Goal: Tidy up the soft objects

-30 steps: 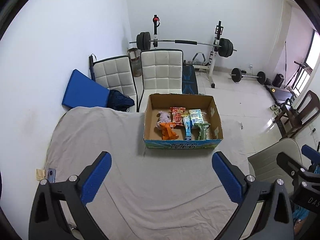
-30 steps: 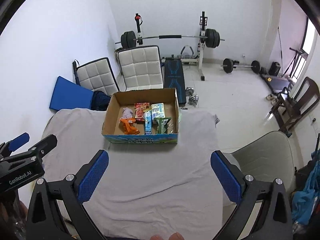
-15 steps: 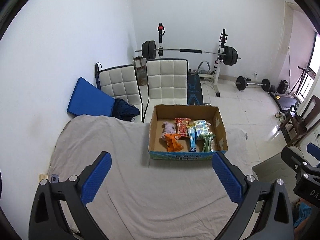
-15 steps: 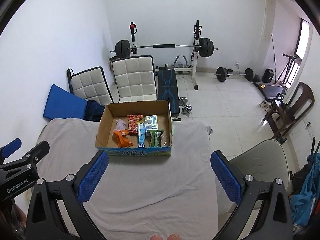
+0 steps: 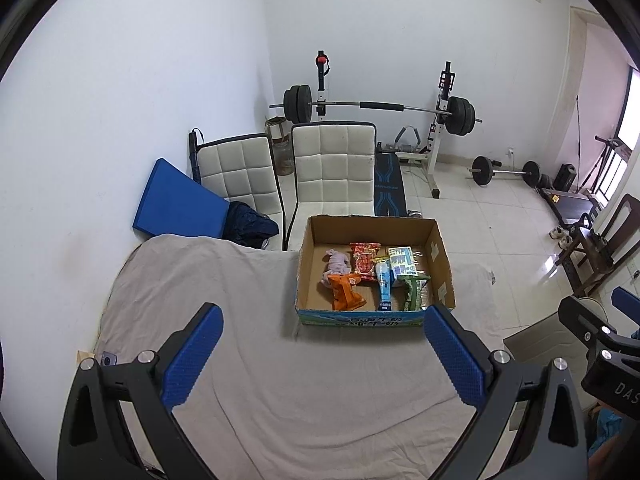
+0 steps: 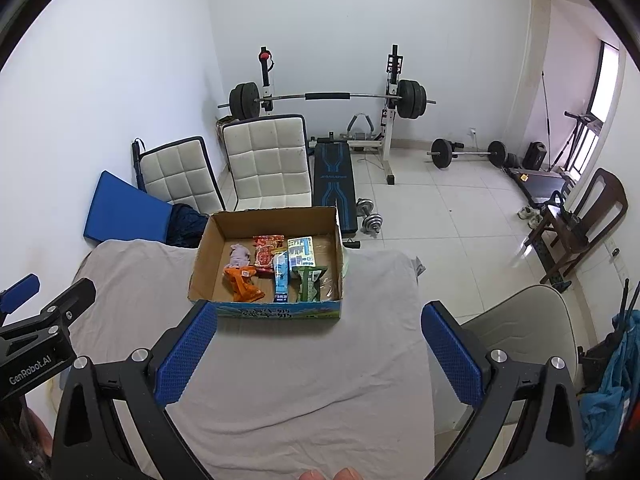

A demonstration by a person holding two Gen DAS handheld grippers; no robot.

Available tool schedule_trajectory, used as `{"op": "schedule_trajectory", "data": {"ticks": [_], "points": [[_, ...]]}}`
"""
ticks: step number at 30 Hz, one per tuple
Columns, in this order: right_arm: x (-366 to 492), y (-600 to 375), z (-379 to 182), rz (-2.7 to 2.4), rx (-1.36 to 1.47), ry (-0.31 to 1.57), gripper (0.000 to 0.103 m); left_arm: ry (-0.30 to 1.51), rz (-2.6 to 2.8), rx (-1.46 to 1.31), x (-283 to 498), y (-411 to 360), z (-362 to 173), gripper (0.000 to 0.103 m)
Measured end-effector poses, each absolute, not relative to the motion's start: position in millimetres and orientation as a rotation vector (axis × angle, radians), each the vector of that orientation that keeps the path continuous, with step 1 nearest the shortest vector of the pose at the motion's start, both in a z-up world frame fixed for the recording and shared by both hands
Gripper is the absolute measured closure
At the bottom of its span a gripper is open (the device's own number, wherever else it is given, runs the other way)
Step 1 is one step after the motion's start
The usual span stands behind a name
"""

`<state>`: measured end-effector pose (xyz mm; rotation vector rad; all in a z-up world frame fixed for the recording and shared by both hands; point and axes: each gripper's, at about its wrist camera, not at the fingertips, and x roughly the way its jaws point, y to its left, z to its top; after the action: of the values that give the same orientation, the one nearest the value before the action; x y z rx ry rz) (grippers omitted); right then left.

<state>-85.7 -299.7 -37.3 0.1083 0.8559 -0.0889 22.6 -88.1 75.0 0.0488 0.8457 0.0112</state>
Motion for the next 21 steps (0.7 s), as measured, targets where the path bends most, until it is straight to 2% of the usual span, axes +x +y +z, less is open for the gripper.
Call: {"op": "schedule_trajectory", "data": {"ticks": [21], "points": [[-83.9,-296.1,-33.4,-0.089,0.084,0.833,0.000,0.850,0.002,0.037,22.4,-89.1,80.1,0.000]]}}
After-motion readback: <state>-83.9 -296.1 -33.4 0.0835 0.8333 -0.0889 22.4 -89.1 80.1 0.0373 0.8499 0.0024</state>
